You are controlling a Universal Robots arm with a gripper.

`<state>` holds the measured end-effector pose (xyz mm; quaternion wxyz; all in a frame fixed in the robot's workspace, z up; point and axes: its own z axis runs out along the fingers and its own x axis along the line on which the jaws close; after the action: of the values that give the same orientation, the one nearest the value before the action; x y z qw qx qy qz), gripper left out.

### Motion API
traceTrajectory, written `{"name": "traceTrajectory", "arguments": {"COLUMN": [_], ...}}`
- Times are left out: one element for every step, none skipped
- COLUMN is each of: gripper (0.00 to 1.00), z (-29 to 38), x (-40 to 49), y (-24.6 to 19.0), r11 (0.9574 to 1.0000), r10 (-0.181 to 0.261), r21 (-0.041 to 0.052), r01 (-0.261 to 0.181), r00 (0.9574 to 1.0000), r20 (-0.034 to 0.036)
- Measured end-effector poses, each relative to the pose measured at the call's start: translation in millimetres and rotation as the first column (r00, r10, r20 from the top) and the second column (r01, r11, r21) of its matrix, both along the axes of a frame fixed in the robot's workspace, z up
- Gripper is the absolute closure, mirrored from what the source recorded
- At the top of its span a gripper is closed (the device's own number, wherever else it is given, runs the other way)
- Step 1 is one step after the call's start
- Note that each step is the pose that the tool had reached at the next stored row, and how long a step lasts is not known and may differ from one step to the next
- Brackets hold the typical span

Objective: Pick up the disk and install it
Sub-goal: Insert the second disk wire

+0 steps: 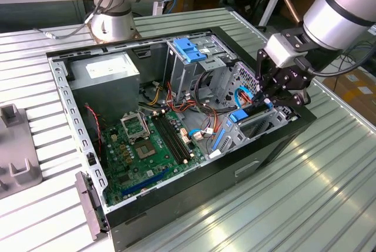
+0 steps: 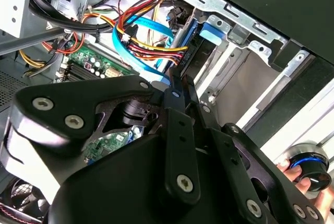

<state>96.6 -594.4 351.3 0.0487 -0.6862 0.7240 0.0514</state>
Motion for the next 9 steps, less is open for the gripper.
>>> {"name": "traceTrajectory", "arguments": {"gripper": [0.84, 0.84, 0.84, 0.84, 0.84, 0.84, 0.84, 0.84, 0.84], "z": [-0.6, -1.2, -1.8, -3.9, -4.9, -5.0, -5.0, -5.1, -5.2], "x": [0.0, 0.0, 0.0, 0.0, 0.0, 0.0, 0.0, 0.0, 0.0], "y": [0.0, 0.0, 0.0, 0.0, 0.0, 0.0, 0.0, 0.1, 0.2], "r11": [1.0000, 1.0000, 1.0000, 1.0000, 1.0000, 1.0000, 1.0000, 1.0000, 1.0000], "r10": [0.000, 0.000, 0.000, 0.000, 0.000, 0.000, 0.000, 0.000, 0.000], "r21": [0.0000, 0.0000, 0.0000, 0.0000, -0.0001, -0.0002, -0.0002, 0.0001, 0.0003], "r01": [0.000, 0.000, 0.000, 0.000, 0.000, 0.000, 0.000, 0.000, 0.000], "r00": [1.0000, 1.0000, 1.0000, 1.0000, 1.0000, 1.0000, 1.0000, 1.0000, 1.0000], "r20": [0.0000, 0.0000, 0.0000, 0.0000, 0.0000, 0.0000, 0.0000, 0.0000, 0.0001]}}
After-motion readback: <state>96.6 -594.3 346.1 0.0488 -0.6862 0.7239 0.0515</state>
